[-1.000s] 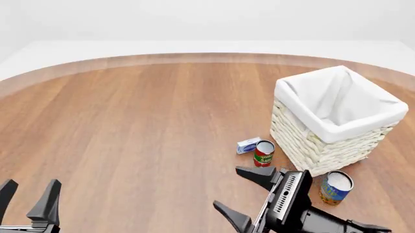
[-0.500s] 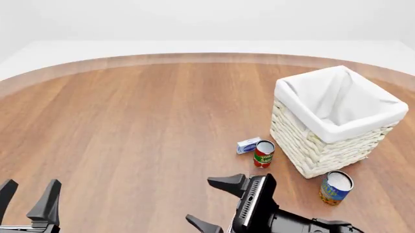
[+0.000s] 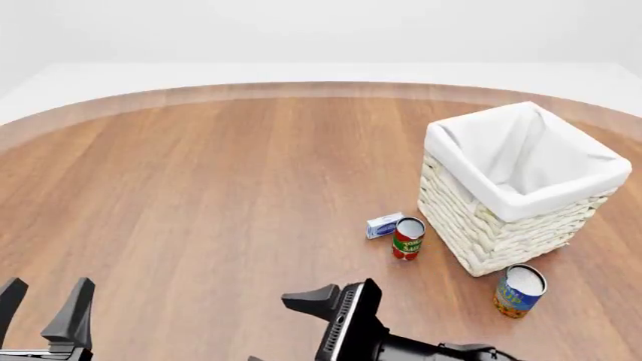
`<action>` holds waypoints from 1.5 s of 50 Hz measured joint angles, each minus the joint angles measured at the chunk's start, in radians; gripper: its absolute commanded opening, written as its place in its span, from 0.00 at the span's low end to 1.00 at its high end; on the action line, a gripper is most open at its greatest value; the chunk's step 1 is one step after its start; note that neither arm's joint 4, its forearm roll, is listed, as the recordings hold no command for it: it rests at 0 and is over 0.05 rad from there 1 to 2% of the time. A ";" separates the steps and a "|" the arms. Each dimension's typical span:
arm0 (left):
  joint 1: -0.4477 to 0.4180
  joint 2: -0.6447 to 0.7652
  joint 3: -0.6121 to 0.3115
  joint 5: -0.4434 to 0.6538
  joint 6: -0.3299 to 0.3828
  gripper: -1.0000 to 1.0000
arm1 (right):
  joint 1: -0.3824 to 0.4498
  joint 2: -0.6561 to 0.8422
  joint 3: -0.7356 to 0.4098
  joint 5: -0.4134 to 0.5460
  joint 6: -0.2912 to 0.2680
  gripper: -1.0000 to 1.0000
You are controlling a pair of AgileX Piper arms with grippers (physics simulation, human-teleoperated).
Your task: Pick up the ketchup, and put it in the basket.
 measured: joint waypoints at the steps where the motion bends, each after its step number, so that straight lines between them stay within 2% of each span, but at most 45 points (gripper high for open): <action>1: 0.000 0.000 0.000 0.000 0.000 1.00 | 0.003 0.004 -0.003 0.001 0.002 1.00; 62: 0.000 0.000 0.000 0.000 0.000 1.00 | 0.159 0.228 -0.231 0.045 0.055 1.00; 75: 0.000 0.000 0.000 0.000 0.000 1.00 | 0.187 0.266 -0.258 0.045 0.095 1.00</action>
